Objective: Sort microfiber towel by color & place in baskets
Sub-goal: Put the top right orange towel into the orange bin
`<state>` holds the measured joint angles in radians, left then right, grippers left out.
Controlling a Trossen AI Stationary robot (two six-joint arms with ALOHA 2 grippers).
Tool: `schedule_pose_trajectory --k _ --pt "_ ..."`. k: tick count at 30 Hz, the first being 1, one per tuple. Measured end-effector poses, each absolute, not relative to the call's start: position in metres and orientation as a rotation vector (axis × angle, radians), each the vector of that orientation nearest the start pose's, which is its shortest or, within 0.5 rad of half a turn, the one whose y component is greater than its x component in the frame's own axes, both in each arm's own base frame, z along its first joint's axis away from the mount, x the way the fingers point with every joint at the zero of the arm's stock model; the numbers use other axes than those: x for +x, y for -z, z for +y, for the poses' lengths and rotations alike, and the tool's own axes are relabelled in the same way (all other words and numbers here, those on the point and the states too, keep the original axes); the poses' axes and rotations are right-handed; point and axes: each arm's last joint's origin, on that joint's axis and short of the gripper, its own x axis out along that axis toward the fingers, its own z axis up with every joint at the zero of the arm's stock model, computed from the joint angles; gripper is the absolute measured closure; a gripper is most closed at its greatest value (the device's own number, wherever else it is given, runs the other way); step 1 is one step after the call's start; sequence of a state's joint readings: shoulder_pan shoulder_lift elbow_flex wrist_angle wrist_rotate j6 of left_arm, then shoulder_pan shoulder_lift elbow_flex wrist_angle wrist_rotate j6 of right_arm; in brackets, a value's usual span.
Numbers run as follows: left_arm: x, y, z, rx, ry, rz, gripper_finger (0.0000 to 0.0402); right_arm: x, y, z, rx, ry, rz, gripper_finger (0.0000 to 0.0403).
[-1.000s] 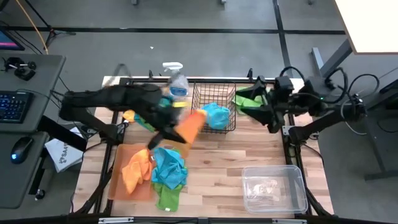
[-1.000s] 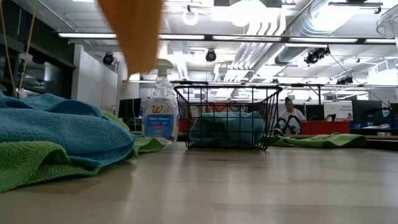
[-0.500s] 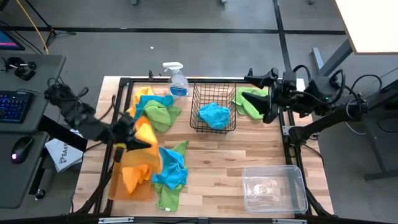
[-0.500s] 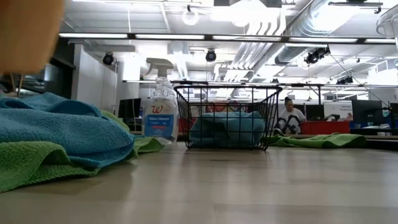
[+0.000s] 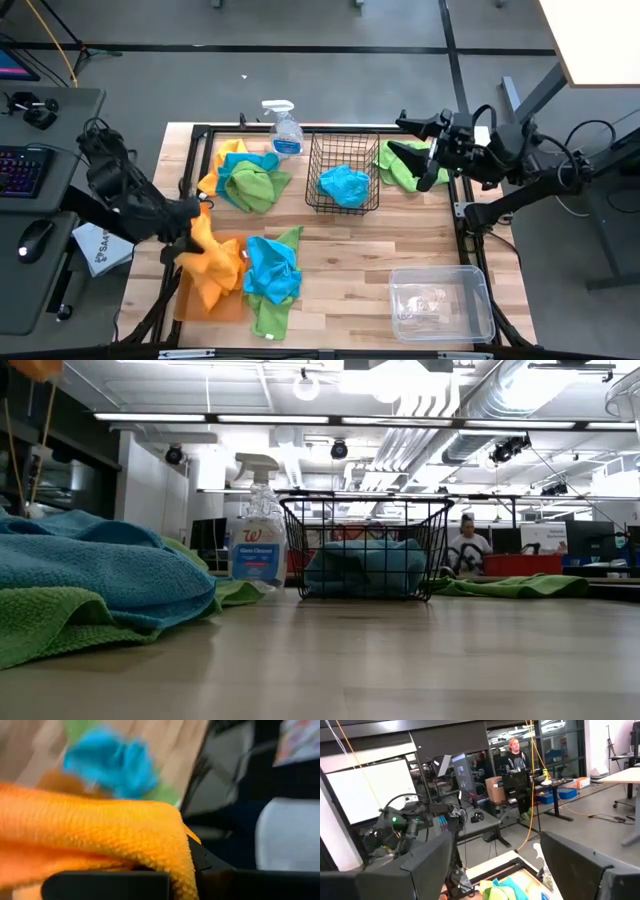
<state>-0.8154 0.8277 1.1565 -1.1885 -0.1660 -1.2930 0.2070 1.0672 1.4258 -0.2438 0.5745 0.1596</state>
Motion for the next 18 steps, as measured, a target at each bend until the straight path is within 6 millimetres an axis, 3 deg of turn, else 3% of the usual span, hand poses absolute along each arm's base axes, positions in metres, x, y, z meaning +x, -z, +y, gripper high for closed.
schedule_pose_trajectory --k 3,7,11,18 --pt "0.085 -0.349 -0.086 -0.705 0.011 1.118 0.0401 0.191 -0.487 0.024 0.223 0.372 -0.136 0.0100" --pt "0.099 -0.334 -0.102 -0.623 0.091 1.130 0.0401 0.191 -0.485 0.023 0.221 0.405 -0.125 0.0100" --pt "0.115 -0.302 -0.123 -0.537 0.152 1.217 0.0401 0.191 -0.485 0.022 0.236 0.432 -0.122 0.0100" --pt "0.136 -0.236 -0.145 -0.379 0.107 1.331 0.0401 0.191 -0.480 0.021 0.255 0.447 -0.089 0.0100"
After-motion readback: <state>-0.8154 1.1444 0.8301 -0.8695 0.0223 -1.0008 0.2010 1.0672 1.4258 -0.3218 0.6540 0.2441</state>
